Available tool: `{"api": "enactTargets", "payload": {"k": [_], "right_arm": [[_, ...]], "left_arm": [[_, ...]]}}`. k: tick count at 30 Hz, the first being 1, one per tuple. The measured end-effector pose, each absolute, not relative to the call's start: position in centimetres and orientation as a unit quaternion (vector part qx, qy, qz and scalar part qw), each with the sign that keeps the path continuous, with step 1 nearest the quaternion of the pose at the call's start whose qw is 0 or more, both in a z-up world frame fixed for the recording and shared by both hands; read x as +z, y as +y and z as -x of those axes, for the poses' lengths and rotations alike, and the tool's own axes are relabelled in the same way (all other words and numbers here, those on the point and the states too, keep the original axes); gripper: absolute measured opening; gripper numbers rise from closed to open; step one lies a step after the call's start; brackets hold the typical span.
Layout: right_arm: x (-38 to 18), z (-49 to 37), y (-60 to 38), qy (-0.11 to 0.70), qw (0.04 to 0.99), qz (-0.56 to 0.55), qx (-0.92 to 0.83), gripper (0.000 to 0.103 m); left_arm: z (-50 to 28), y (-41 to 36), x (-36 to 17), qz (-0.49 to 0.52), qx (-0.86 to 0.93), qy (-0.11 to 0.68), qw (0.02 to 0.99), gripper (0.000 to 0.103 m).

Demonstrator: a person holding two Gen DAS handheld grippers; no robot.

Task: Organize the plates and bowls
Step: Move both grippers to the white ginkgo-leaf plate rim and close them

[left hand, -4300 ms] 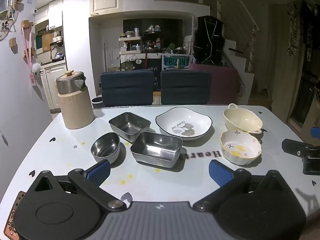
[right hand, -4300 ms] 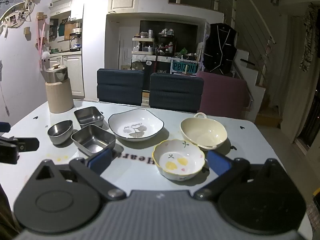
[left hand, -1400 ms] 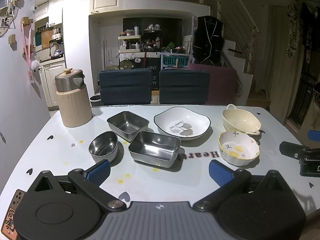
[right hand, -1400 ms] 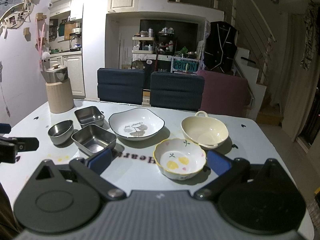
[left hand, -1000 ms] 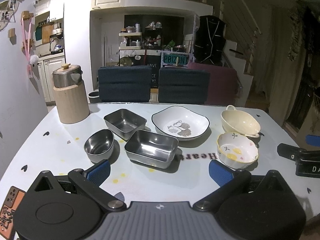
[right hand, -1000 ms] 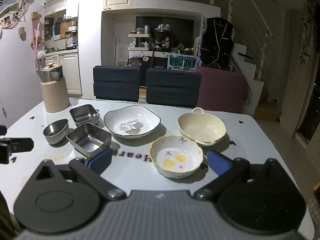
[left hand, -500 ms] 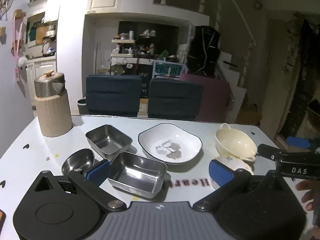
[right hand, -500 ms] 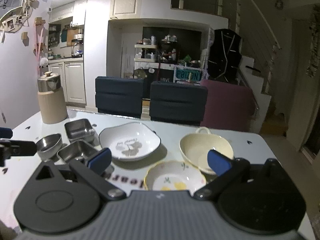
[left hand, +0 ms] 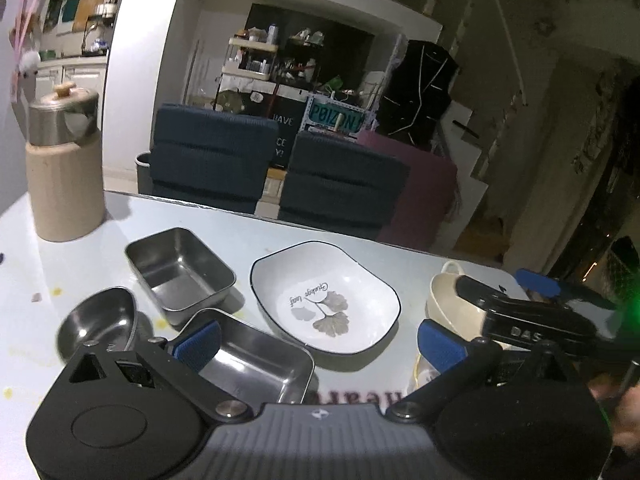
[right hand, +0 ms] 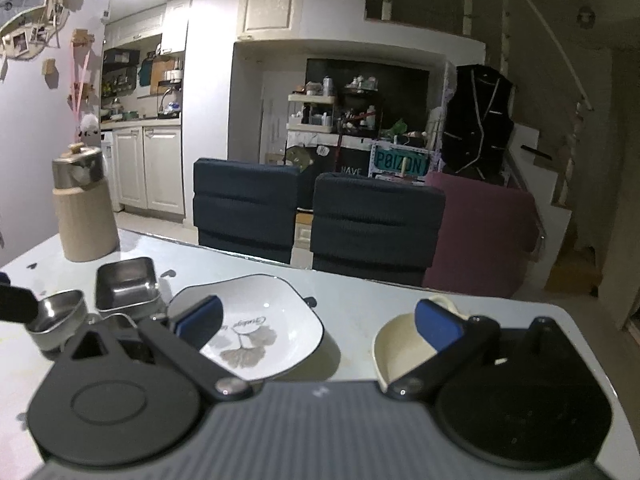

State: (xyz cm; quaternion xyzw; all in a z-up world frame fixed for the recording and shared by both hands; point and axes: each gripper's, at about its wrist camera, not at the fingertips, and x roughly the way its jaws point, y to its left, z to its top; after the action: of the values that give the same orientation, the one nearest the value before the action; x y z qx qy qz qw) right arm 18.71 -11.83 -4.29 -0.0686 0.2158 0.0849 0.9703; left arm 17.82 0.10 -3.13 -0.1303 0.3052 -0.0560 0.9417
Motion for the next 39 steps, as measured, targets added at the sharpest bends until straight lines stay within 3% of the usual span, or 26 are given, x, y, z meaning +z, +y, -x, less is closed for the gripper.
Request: {"api": "enactTargets", "payload": {"k": [5,8,15,26,31,39], "right_arm": [[-5.6,-23.9,-11.7,0.230,0.965,0.070,0.103,0.103],[-6.4,-27.4,-11.6,0.250,0.959,0.058,0.119,0.103],[-9.0,-34.1,-11.1,0.299,0.944,0.028,0.138,0.075],[-13.7,-41.1,-9.5,0.375,0.914,0.034,0.151,0.062],[-15.4,-42.4,-8.0,0.390,0.909,0.038,0.143,0.033],[-15.3,-41.5,-9.5,0.397,0.909,0.011,0.128,0.022]], "left_arm": [[-20.8,0.5,-4.4,0.149,-0.062,0.307,0.938,0.100],[-22.6,0.9,-5.2,0.171,-0.071,0.310,0.933,0.092],[-26.7,1.7,-7.4,0.196,-0.079,0.322,0.923,0.084],[-30.0,2.3,-10.1,0.186,-0.087,0.347,0.915,0.076],[-30.7,1.9,-10.6,0.155,-0.091,0.352,0.919,0.069],[-31.8,1.5,-11.5,0.124,-0.096,0.364,0.918,0.058]]}}
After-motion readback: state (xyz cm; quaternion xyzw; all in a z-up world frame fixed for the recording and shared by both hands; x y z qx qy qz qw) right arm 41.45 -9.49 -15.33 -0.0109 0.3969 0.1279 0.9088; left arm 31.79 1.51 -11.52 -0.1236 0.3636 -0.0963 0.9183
